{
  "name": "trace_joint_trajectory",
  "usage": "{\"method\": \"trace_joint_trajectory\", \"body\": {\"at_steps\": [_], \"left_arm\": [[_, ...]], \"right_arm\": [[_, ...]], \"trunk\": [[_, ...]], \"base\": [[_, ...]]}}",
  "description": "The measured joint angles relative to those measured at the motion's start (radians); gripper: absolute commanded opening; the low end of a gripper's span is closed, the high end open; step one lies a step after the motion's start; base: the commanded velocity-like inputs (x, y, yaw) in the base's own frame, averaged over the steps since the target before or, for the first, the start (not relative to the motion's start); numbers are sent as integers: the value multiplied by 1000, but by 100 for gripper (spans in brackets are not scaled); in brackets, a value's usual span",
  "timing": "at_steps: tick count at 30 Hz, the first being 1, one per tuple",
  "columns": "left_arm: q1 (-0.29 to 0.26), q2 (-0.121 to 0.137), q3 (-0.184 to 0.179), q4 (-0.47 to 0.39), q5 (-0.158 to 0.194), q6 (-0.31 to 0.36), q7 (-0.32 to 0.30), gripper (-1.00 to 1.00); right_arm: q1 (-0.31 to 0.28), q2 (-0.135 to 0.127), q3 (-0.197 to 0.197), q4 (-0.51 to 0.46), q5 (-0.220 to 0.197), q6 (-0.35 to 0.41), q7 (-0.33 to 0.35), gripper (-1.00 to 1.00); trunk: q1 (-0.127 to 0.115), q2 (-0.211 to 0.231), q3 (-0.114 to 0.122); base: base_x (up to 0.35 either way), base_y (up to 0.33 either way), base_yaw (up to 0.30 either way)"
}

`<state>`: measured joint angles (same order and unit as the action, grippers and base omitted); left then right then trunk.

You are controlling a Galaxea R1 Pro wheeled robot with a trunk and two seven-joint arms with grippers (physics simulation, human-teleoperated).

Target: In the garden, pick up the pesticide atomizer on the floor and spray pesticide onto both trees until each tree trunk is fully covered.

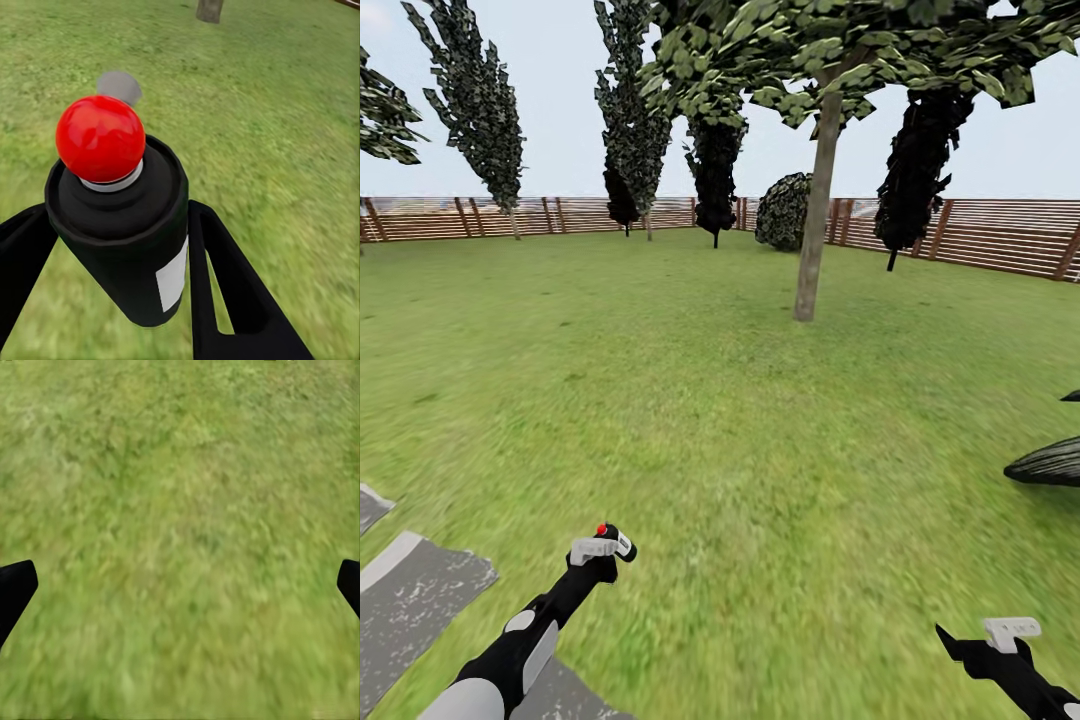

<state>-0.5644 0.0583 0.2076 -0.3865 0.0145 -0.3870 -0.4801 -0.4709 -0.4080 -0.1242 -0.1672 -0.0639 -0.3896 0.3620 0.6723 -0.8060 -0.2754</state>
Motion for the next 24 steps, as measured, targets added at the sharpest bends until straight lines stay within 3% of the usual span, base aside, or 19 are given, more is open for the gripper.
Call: {"method": "trace_joint_trajectory", "body": {"at_steps": [24], "left_arm": [[0, 0, -1, 0, -1, -2, 0, -100]], "right_arm": [[0, 0, 0, 0, 0, 0, 0, 100]], "trunk": [[1, 0, 0]], "base": [[317, -45, 0]]}}
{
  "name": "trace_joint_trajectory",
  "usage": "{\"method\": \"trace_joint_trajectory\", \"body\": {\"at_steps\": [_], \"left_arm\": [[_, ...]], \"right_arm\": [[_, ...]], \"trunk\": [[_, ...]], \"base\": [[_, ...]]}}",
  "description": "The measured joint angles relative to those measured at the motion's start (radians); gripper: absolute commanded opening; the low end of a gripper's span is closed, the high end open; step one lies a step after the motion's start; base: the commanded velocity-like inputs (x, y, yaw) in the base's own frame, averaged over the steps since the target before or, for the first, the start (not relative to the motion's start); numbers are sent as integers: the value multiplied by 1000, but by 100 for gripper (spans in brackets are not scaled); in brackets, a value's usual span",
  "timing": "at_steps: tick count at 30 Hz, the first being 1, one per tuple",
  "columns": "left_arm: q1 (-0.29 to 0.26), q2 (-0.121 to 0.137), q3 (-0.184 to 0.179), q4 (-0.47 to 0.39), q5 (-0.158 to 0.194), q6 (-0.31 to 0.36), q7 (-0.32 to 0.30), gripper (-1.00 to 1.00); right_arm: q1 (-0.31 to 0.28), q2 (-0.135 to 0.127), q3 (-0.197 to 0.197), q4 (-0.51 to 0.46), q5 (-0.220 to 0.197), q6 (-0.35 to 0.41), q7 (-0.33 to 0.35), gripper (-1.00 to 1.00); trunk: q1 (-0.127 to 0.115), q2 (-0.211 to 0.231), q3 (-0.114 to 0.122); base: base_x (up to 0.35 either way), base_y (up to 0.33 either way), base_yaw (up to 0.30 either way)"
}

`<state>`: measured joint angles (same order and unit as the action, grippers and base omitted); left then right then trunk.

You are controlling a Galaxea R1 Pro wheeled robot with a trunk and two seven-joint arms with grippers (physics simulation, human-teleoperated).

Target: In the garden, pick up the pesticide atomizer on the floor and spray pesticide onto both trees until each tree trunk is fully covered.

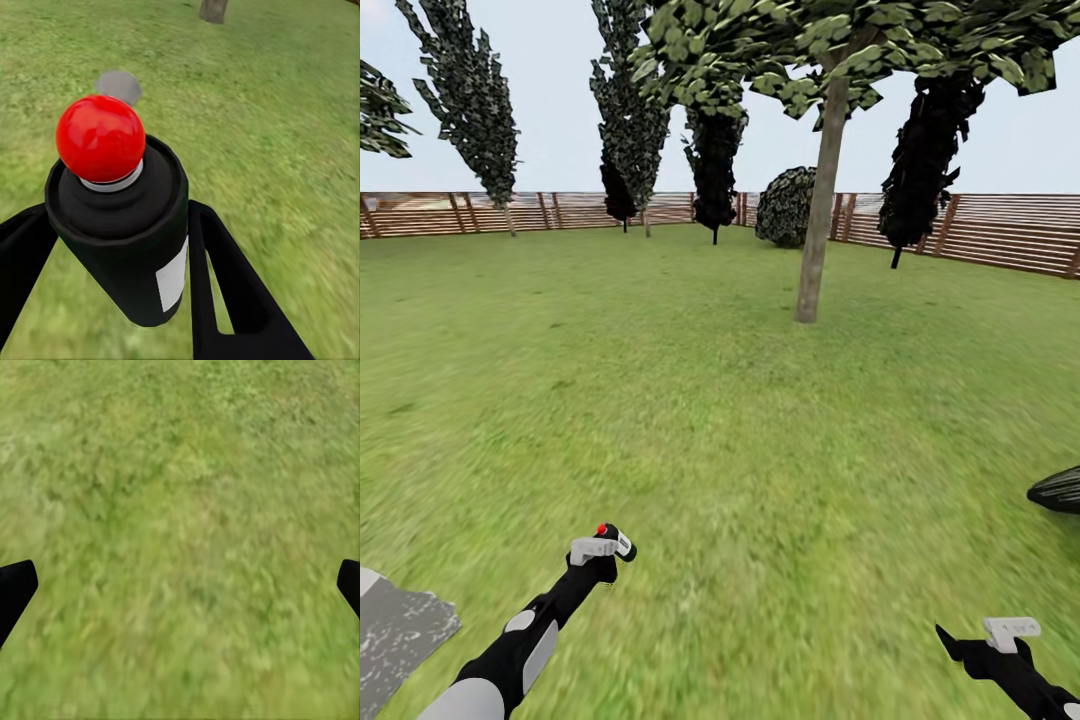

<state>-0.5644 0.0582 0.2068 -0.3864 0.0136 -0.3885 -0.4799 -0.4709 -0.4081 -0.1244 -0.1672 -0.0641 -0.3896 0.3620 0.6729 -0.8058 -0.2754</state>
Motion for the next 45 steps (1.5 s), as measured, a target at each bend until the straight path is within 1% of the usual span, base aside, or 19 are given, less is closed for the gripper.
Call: {"method": "trace_joint_trajectory", "body": {"at_steps": [15, 25, 29, 32, 45], "left_arm": [[0, 0, 1, 0, 0, -8, 0, -100], [0, 0, 0, 0, 0, -7, 0, -100], [0, 0, 1, 0, 0, -8, 0, -100], [0, 0, 0, 0, 0, -8, 0, -100], [0, 0, 1, 0, 1, -7, 0, -100]], "right_arm": [[0, 0, 0, 0, 1, 0, 0, 100], [0, 0, 0, 0, 1, 0, -1, 100], [0, 0, 1, 0, 0, 0, -50, 100], [0, 0, 1, 0, -1, 0, -70, 100], [0, 0, 2, 0, -1, 0, -80, 100]], "trunk": [[-1, 0, 0], [-1, 0, 0], [-1, 0, 0], [-1, 0, 0], [-1, 0, 0]], "base": [[277, -75, 0], [326, -11, 0], [340, -1, 0], [341, 0, 0], [314, -93, 0]]}}
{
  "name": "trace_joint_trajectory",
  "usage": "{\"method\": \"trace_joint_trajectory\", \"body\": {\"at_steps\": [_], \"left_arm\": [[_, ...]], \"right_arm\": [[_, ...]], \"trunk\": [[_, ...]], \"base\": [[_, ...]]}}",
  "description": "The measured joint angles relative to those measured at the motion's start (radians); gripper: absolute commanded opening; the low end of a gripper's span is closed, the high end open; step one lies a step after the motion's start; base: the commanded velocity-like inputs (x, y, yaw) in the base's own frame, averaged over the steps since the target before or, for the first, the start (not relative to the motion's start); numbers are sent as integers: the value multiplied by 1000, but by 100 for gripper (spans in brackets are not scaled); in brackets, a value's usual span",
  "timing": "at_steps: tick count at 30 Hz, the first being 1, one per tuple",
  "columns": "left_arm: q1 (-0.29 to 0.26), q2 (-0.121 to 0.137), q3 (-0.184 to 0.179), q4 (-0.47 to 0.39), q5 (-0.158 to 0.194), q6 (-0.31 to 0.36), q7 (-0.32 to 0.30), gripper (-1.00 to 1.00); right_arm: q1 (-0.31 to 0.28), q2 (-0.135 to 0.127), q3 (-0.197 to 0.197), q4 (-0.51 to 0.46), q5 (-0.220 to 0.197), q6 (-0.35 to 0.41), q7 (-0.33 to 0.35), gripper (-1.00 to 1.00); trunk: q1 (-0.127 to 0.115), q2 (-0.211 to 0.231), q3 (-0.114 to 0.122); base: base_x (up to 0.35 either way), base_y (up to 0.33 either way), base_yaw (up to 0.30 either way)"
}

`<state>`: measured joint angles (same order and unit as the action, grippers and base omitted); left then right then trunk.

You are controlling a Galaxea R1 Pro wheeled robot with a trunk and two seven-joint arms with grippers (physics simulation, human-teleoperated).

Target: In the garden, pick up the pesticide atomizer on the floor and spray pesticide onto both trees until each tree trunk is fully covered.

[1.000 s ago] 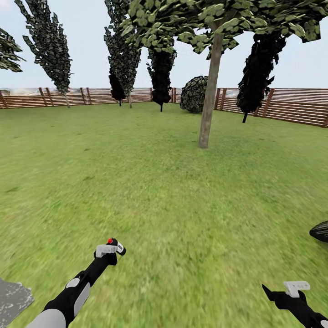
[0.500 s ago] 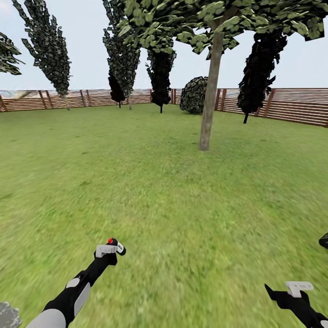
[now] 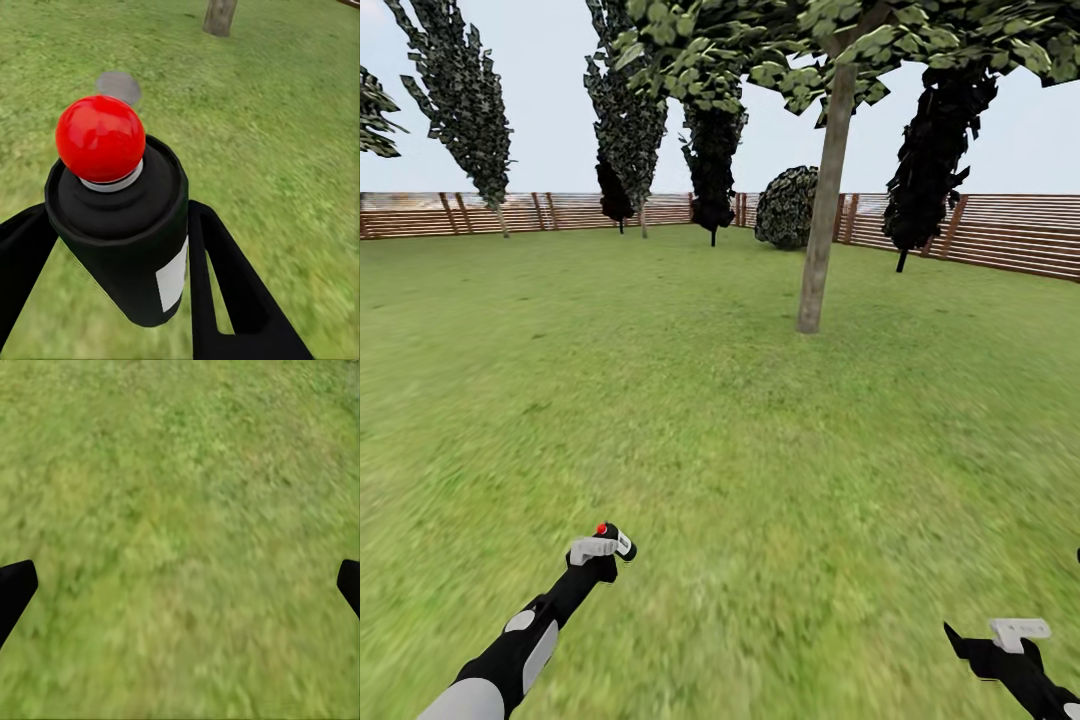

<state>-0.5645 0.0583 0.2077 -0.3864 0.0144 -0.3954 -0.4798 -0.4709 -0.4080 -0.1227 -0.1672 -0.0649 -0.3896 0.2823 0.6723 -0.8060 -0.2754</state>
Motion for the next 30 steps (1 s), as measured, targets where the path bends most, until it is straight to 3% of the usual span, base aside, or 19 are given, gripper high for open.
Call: {"method": "trace_joint_trajectory", "body": {"at_steps": [30], "left_arm": [[0, 0, -3, 0, 0, 1, -2, -100]], "right_arm": [[0, 0, 0, 0, 0, 0, 0, 100]], "trunk": [[0, 0, 0]], "base": [[314, -152, 0]]}}
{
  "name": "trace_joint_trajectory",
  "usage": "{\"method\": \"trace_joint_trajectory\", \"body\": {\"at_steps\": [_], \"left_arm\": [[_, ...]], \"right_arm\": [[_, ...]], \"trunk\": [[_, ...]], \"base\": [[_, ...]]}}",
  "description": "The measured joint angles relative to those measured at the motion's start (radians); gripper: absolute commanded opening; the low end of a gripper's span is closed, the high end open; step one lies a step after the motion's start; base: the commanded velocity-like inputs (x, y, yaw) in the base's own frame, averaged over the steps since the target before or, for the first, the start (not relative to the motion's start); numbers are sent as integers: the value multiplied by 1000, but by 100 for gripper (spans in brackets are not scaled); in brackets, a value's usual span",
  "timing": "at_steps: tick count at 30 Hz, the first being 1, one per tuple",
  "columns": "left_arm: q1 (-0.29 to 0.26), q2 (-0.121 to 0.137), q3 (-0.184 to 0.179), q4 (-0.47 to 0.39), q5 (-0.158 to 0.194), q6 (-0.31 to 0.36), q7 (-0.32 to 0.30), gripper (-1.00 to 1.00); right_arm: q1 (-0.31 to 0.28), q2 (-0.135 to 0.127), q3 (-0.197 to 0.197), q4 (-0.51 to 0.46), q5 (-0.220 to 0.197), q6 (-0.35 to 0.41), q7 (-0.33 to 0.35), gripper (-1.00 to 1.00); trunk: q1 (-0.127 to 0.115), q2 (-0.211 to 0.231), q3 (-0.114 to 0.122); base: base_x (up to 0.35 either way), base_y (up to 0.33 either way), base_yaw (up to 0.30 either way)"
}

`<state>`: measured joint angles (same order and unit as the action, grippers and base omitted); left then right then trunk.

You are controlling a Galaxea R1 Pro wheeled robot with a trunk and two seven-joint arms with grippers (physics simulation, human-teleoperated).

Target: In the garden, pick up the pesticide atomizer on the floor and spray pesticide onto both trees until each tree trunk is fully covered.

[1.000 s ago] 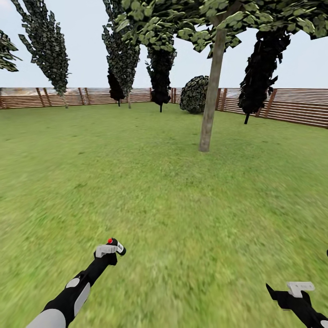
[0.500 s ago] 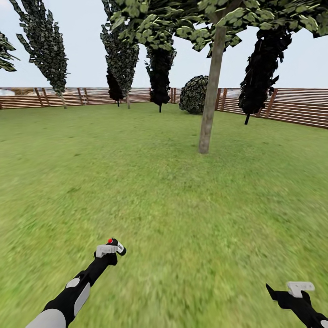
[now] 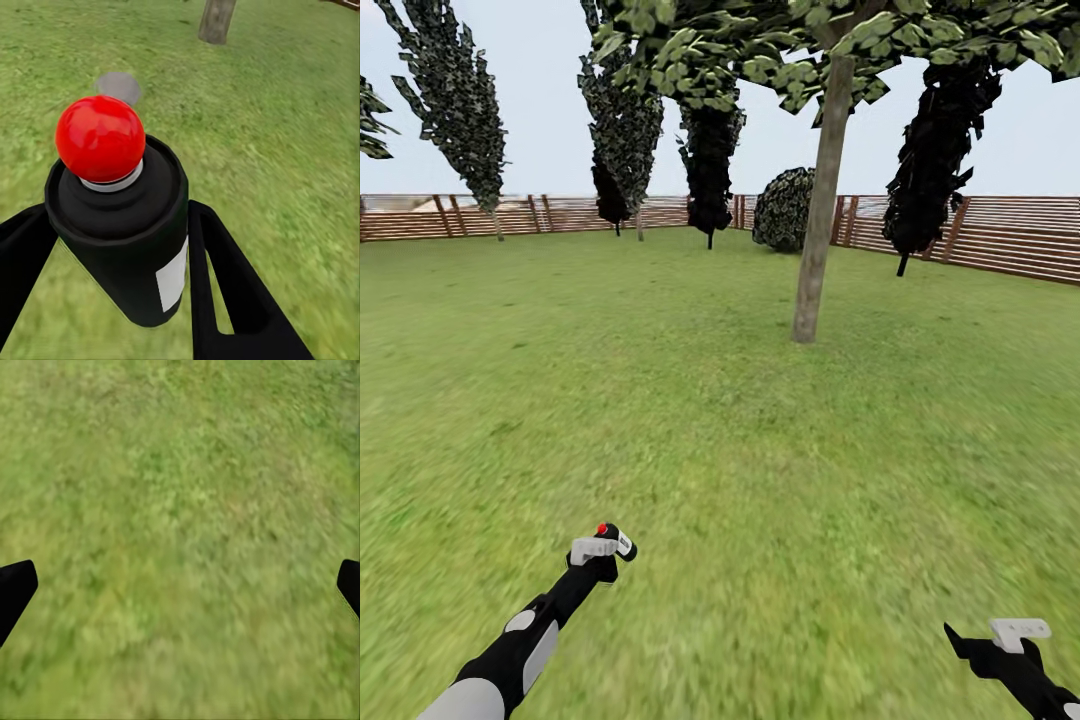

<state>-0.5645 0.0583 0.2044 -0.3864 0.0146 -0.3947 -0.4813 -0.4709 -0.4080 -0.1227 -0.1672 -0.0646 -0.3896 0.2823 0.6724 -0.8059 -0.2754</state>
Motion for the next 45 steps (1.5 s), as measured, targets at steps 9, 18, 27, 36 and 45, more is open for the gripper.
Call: {"method": "trace_joint_trajectory", "body": {"at_steps": [9, 18, 27, 36, 45], "left_arm": [[0, 0, 1, 0, 0, 0, 0, -100], [0, 0, 1, 0, 0, 0, 0, -100], [0, 0, 2, 0, 0, 0, 0, -100], [0, 0, 2, 0, 0, 0, 0, -100], [0, 0, 2, 0, 0, 0, 0, -100]], "right_arm": [[0, 0, 0, 0, 0, 0, 0, 100], [0, 0, 0, 0, 0, 0, 0, 100], [0, 0, 0, 0, 0, 0, 0, 100], [0, 0, 0, 0, 0, 0, 0, 100], [0, 0, 0, 0, 0, 0, 0, 100]], "trunk": [[0, 0, 0], [0, 0, 0], [0, 0, 0], [0, 0, 0], [0, 0, 0]], "base": [[324, -148, 0], [327, -142, 0], [329, -135, 0], [336, -98, 0], [341, -19, 0]]}}
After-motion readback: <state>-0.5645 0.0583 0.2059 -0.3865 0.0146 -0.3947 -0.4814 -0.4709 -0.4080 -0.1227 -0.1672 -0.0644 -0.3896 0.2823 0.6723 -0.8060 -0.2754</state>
